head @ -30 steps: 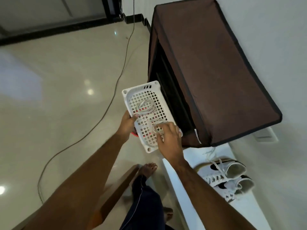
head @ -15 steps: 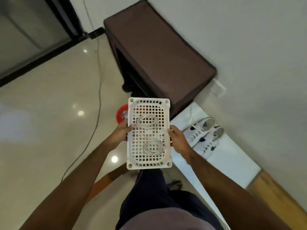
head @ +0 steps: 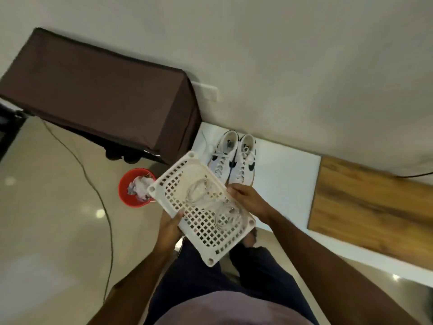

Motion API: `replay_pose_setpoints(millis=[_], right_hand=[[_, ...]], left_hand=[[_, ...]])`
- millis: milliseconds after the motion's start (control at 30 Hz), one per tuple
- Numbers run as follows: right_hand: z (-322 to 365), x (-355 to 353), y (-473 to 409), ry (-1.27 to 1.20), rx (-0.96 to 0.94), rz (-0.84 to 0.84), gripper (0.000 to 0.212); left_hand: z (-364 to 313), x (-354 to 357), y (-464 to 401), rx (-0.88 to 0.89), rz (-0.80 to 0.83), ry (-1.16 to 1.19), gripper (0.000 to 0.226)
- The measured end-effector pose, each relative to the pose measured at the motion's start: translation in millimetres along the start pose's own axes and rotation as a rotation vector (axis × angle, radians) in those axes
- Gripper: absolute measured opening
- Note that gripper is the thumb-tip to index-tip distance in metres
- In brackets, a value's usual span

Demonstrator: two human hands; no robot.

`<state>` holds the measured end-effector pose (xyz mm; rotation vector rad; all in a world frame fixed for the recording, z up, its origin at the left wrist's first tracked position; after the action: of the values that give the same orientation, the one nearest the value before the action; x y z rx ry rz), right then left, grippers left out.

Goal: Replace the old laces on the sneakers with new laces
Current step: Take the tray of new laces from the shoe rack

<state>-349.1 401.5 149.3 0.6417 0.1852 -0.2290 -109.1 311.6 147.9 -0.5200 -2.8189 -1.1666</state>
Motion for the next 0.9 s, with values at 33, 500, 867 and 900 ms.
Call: replay_pose_setpoints(millis=[33,500,867,900], right_hand=[[-9.5,-7.9,5.5,-0.004,0.004,-0.018,0.038],[-221.3,-120.5,42.4,-0.382,0.407,-0.601,0.025],[-325.2,-175.2,-6.2,-0.294,0.591,-0.863,0.029],[-328.0,-177.4,-10.0,-0.276,0.594,-0.859,0.03]], left_hand=[[3.0,15.1,-0.4,-0.025,0.036,-0.043,0.041],[76.2,250.2,-110.7,-0.101,0.411,-0.614,0.05],[178.4,340.7,-192.0,0.052,0.533,-0.916,0.054],[185.2,341.3,-199.3,0.064,0.539,-0.938,0.052]])
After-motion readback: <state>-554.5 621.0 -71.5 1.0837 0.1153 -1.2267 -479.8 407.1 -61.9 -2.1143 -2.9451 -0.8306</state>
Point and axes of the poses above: each hand's wrist, its own y-axis away from the middle knuckle, its own x-axis out of the palm, z = x × y, the point moved 5 cm from there along -y, towards the middle knuckle, and after that the axes turned 9 degrees about y, right-handed, at the moved point
